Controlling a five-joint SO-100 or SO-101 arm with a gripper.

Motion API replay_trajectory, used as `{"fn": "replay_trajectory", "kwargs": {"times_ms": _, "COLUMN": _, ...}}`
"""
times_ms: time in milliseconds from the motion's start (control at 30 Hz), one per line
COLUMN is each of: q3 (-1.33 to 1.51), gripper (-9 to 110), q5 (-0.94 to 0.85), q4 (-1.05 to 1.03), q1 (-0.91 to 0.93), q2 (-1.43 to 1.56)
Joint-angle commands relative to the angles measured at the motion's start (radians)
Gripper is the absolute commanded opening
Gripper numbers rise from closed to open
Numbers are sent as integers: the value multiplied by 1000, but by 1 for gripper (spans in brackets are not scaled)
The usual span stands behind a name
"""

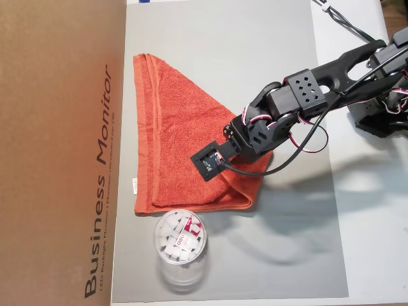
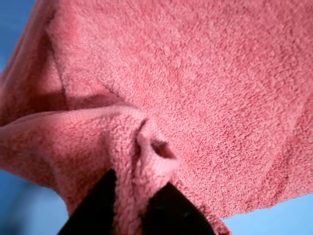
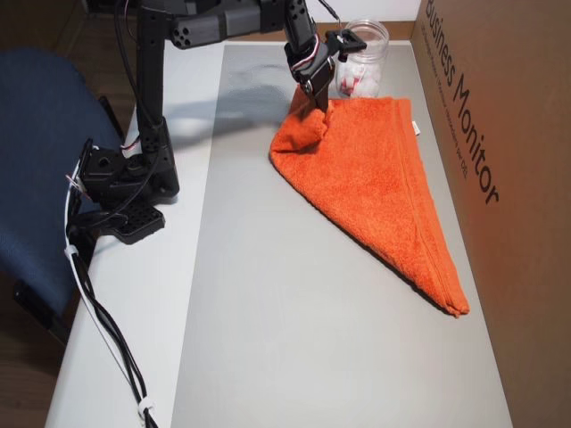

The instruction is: Fold the blanket.

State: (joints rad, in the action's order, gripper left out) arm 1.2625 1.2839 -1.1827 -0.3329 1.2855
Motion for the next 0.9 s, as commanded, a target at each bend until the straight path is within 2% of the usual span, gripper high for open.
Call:
{"fn": "replay_trajectory", "kwargs": {"times_ms": 0, "q3": -46, "gripper": 0, "q5": 6, "q4": 0, "q1": -20, "q2": 74}}
{"fn": "replay_trajectory", "kwargs": {"times_ms": 433, "q3": -100, "gripper": 0, "q5": 66, "q4": -2, "q1": -44, "q2": 255}}
{"fn": "replay_trajectory", "kwargs": {"times_ms": 867, "q3": -265, "gripper": 0, "q5": 52, "q4": -2, "q1": 126, "q2": 285}}
